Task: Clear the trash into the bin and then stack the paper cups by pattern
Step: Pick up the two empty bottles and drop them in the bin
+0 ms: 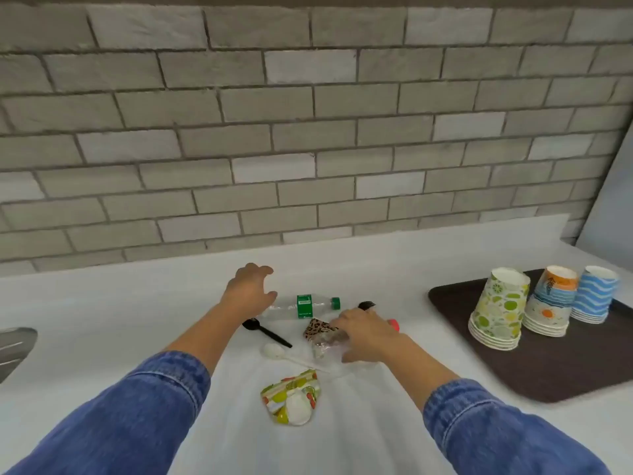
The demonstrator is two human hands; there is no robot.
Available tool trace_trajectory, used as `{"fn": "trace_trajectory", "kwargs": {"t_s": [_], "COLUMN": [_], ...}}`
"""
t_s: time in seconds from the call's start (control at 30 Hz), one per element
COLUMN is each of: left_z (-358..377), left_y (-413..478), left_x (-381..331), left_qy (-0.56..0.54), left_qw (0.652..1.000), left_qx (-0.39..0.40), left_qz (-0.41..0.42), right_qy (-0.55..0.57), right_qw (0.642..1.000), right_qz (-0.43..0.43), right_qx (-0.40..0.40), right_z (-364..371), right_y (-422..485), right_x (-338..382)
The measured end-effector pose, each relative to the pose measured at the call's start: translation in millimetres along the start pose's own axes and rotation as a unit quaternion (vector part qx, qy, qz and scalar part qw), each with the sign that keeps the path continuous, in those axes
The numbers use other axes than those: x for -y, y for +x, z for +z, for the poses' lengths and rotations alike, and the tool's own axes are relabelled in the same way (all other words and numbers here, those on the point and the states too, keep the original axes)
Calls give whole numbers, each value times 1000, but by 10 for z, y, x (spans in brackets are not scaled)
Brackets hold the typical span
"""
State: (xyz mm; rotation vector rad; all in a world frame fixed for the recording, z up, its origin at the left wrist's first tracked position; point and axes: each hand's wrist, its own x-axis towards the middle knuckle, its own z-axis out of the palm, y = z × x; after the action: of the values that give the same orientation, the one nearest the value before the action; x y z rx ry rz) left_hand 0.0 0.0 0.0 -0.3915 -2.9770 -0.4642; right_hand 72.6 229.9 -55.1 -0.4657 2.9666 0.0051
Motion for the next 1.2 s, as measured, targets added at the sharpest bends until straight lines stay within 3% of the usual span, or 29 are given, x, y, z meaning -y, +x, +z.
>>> {"fn": "trace_trajectory", "kwargs": {"t_s": [0.2,0.43,0.53,0.67,0.83,0.93,1.07,1.2], "left_z": [410,797,858,641,-2,-334,-557,-499], "left_y": [391,593,609,450,-257,-949,-1998,-2865], "left_x": [141,315,373,377,293,392,610,1001], "left_qy": [56,95,59,-125,-256,-314,-358,-328], "left_qw": [992,982,990,991,953,919,898,924], "left_qx": [106,157,125,51,-161,-235,-254,-191], "left_qz": [-46,-41,-30,-13,20,38,41,42], "right_qy": [34,144,211,296,453,526,584,627], "right_qw": [999,983,954,912,842,802,773,746], "right_qz": [-17,-22,-32,-43,-4,-1,-5,6], "right_qx": [-4,-114,-209,-280,-293,-283,-247,-224], "right_z": [247,261,138,-124,-480,-547,-363,12], "right_y": [204,239,184,59,-325,-582,-953,-1320], "right_x": [-113,-218,-181,-41,429,895,1642,2443]}}
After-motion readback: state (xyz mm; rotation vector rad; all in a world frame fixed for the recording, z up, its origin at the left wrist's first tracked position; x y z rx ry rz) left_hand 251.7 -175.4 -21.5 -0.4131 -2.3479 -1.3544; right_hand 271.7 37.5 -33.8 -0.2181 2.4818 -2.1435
